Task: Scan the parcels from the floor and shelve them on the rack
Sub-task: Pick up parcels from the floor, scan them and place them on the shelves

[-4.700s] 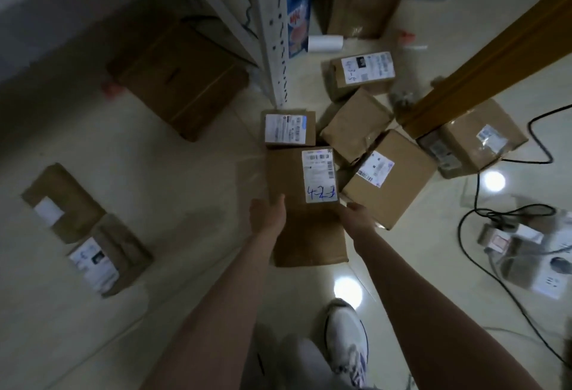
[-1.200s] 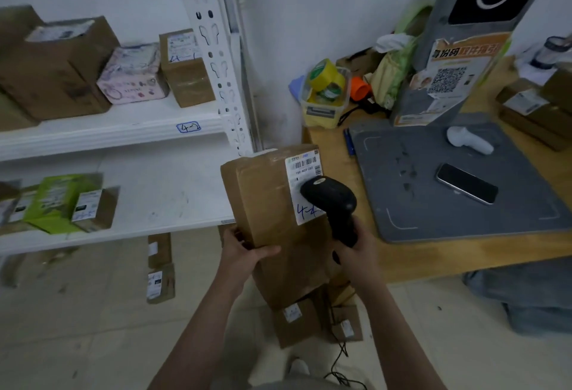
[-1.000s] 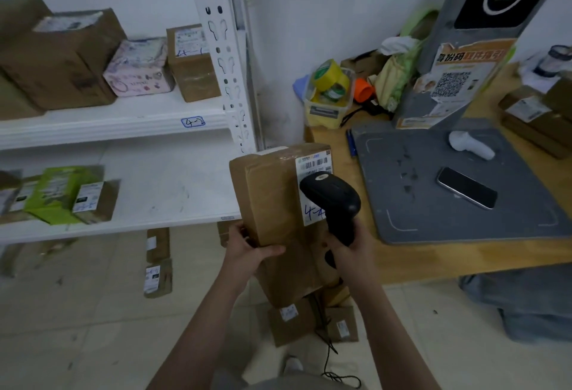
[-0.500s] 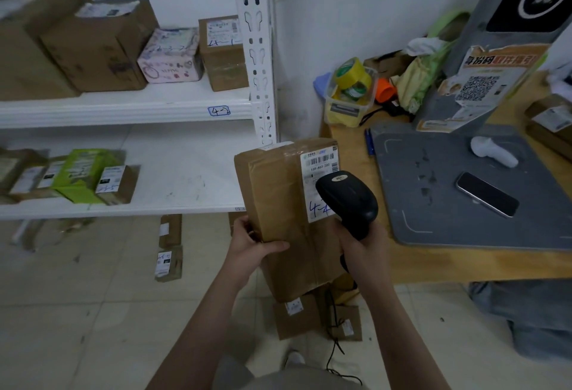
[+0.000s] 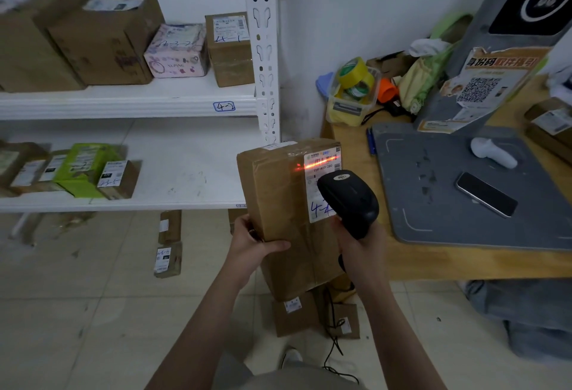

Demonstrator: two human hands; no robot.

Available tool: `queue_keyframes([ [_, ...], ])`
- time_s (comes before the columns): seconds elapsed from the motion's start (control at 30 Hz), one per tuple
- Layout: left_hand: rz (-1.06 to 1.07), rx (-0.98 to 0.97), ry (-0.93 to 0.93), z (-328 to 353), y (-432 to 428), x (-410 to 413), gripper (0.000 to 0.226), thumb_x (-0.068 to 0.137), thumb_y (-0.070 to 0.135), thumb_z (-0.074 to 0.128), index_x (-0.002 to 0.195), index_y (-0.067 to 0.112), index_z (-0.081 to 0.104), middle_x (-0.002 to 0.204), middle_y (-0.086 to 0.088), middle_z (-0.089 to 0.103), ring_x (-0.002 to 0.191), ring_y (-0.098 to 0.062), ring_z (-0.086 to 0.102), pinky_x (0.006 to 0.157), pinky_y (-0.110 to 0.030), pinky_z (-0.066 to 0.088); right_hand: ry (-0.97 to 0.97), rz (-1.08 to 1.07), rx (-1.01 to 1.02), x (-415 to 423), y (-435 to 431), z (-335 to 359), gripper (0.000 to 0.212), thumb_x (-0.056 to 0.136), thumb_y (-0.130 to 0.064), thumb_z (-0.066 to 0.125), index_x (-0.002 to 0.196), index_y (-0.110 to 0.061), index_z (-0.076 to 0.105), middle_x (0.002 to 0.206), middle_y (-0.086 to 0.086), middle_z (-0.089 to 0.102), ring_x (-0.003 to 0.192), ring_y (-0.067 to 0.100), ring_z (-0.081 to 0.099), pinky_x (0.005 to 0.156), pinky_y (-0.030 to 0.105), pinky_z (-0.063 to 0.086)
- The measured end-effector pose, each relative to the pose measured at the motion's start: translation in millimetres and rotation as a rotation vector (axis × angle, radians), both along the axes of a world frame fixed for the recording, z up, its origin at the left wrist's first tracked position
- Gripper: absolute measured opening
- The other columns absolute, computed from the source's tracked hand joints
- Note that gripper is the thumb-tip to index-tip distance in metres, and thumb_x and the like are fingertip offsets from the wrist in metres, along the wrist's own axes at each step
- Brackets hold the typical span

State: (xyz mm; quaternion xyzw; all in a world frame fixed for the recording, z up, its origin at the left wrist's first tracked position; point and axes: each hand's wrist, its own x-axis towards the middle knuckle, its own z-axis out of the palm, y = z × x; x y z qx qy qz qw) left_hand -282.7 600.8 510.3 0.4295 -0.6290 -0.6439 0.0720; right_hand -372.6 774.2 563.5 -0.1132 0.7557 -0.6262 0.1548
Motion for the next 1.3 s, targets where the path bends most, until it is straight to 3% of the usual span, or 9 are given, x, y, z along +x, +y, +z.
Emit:
queue_keyframes([
  [0.17,0.002,0.010,-0.007,1,1,1,0.102,0.059,0.012,0.095,0.141,0.013,0.035,0.134,-0.005,0.051,0.122,-0.027,0.052,0.105,-0.048,0.049,0.019,0.008,0.003,3,1,-2,0.021,0.093,-0.005,0.062,0.076,0.007,0.056,0.052,-0.001,0.047,0.047,0.008,0.044,0.046,0.018,0.034],
  [0.3,0.041,0.032,0.000,1,-1,4,0.103,0.057,0.008,0.096,0.140,0.011,0.035,0.133,-0.007,0.052,0.119,-0.024,0.054,0.102,-0.045,0.050,0.002,-0.022,-0.029,1,1,-3,0.010,0.090,-0.005,0.064,0.082,-0.011,0.063,0.054,-0.012,0.057,0.050,0.000,0.051,0.049,0.013,0.040],
  [0.43,0.110,0.047,-0.001,2,-3,6,0.099,0.058,0.007,0.095,0.138,0.010,0.036,0.127,-0.003,0.054,0.114,-0.022,0.055,0.094,-0.037,0.049,-0.014,-0.162,0.047,-19,2,-27,0.011,0.088,-0.007,0.066,0.094,-0.015,0.062,0.074,-0.002,0.064,0.069,0.015,0.060,0.064,0.033,0.046],
  [0.57,0.218,0.088,-0.019,-6,-12,12,0.096,0.055,0.005,0.096,0.134,0.008,0.041,0.123,-0.005,0.060,0.104,-0.020,0.060,0.087,-0.037,0.050,-0.100,-0.293,0.216,-48,7,-62,0.035,0.085,0.000,0.061,0.117,-0.014,0.054,0.102,0.006,0.062,0.098,0.027,0.061,0.077,0.034,0.044],
  [0.67,0.219,0.115,-0.026,-9,-15,18,0.081,0.056,0.005,0.095,0.124,0.007,0.051,0.114,-0.004,0.067,0.093,-0.013,0.062,0.072,-0.032,0.049,-0.185,-0.335,0.351,-70,13,-87,0.045,0.087,-0.001,0.060,0.130,-0.007,0.050,0.117,0.013,0.062,0.110,0.033,0.059,0.082,0.037,0.046],
  [0.77,0.209,0.120,-0.020,-7,-14,21,0.052,0.065,-0.005,0.087,0.101,0.015,0.056,0.096,0.001,0.066,0.082,-0.009,0.059,0.077,-0.032,0.049,-0.228,-0.309,0.462,-89,20,-106,0.048,0.087,-0.003,0.058,0.133,-0.005,0.046,0.124,0.020,0.060,0.113,0.038,0.058,0.089,0.047,0.052],
  [0.97,0.197,0.141,-0.004,-12,-18,22,0.085,0.062,0.002,0.090,0.135,0.004,0.048,0.120,-0.009,0.066,0.097,-0.018,0.063,0.069,-0.033,0.049,-0.239,-0.246,0.643,-117,27,-128,0.052,0.089,0.000,0.053,0.139,-0.004,0.043,0.127,0.022,0.058,0.115,0.038,0.058,0.093,0.051,0.053],
  [1.2,0.187,0.155,-0.007,-11,-19,19,0.095,0.057,0.006,0.093,0.139,0.007,0.045,0.125,-0.009,0.063,0.105,-0.025,0.061,0.071,-0.036,0.050,-0.213,-0.209,0.728,-125,25,-140,0.045,0.092,0.001,0.049,0.137,-0.004,0.047,0.129,0.022,0.057,0.118,0.038,0.056,0.095,0.048,0.049],
  [1.3,0.175,0.141,-0.016,-9,-18,20,0.111,0.042,0.020,0.099,0.139,0.008,0.046,0.124,-0.008,0.064,0.109,-0.027,0.062,0.075,-0.037,0.051,-0.194,-0.233,0.750,-123,22,-144,0.052,0.092,-0.001,0.050,0.143,-0.005,0.042,0.136,0.020,0.053,0.124,0.037,0.052,0.098,0.047,0.046],
])
